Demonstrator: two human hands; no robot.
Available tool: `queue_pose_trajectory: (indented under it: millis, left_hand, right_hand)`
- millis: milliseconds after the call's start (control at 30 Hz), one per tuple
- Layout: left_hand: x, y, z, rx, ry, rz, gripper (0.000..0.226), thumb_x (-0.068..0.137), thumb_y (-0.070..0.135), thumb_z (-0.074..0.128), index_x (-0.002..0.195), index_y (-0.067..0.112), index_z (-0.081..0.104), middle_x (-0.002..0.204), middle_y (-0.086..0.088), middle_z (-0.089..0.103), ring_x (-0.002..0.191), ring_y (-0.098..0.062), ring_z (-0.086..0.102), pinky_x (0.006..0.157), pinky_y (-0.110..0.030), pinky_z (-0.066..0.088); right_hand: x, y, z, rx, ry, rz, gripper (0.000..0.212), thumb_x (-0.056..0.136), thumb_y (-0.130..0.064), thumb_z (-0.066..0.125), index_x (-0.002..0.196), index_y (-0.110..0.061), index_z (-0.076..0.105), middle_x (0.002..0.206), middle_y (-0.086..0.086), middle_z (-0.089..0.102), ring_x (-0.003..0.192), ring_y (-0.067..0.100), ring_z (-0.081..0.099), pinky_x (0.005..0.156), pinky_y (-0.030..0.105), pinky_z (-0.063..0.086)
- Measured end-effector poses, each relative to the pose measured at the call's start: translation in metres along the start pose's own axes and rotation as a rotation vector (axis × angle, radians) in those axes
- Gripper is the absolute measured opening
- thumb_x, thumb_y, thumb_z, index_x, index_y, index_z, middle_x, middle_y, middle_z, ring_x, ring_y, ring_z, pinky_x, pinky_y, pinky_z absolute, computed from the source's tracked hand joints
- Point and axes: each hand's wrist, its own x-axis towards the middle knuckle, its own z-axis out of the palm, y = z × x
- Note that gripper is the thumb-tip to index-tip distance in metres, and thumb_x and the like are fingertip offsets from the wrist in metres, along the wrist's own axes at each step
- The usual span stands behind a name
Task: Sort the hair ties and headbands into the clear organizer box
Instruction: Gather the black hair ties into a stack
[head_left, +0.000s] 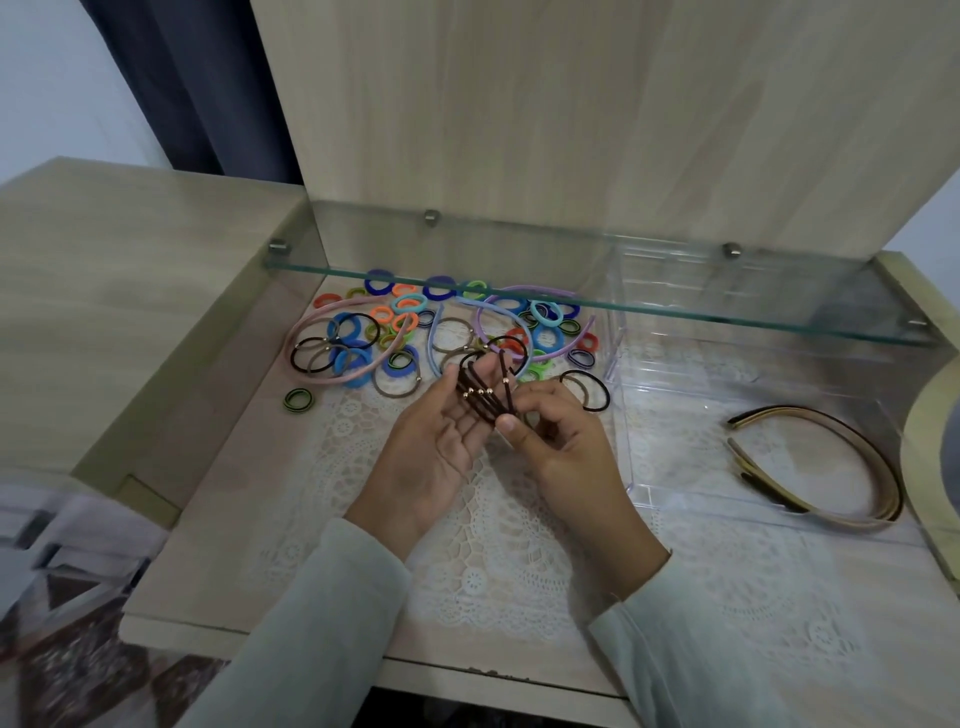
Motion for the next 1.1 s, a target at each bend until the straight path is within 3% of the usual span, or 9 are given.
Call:
queue_pose_trajectory:
  millis: [200,467,567,800,1100]
  left_hand:
    - [-0.0007,-0.0019,-0.0021,0.044,-0.001,0.055,0.035,0.086,0.021,0.054,0.114,0.003,0.067,0.119,-0.012,0.070,0.111,-0.018,0.067,0.097,-0.028,0.052]
    - [-0.0018,-0.0030,-0.0036,0.082,0.010,0.085,0.030,0.097,0.017,0.046,0.116,0.004,0.065,0.120,-0.011,0.070,0.115,-0.018,0.065,0.098,-0.029,0.051]
    - [-0.0023,-0.0028,-0.0045,0.092,0.001,0.085,0.032,0.093,0.020,0.050,0.116,0.004,0.066,0.120,-0.011,0.070,0.114,-0.018,0.065,0.098,-0.028,0.051]
    - [-0.0044,-0.0060,-0.0017,0.208,0.014,0.075,0.037,0.084,0.024,0.056,0.115,0.005,0.067,0.117,-0.010,0.071,0.109,-0.016,0.067,0.084,-0.020,0.055]
    - [-0.0036,-0.0048,-0.0022,0.197,0.037,0.081,0.038,0.085,0.020,0.058,0.117,0.002,0.066,0.117,-0.011,0.071,0.108,-0.017,0.068,0.089,-0.023,0.056]
  right_hand:
    - [0.0001,0.0057,0.0005,-0.047,0.007,-0.004,0.012,0.080,-0.019,0.067,0.088,-0.009,0.069,0.098,0.001,0.061,0.099,0.022,0.057,0.087,0.036,0.048]
    - [-0.0009,0.0079,-0.0005,-0.086,0.009,-0.014,0.012,0.084,-0.018,0.069,0.090,-0.008,0.069,0.096,-0.001,0.063,0.089,0.017,0.057,0.079,0.030,0.045]
    - [-0.0013,0.0058,0.0003,-0.095,0.014,-0.028,0.015,0.083,-0.024,0.069,0.088,-0.010,0.070,0.094,-0.003,0.063,0.087,0.015,0.056,0.078,0.028,0.043]
    - [-0.0016,0.0028,-0.0004,-0.088,0.042,-0.040,0.011,0.078,-0.036,0.067,0.079,-0.024,0.067,0.089,-0.006,0.062,0.088,0.020,0.057,0.079,0.038,0.047]
    - [-0.0035,0.0010,0.0013,-0.109,0.040,-0.053,0.010,0.077,-0.039,0.068,0.078,-0.029,0.068,0.091,-0.012,0.063,0.097,0.022,0.059,0.087,0.048,0.048]
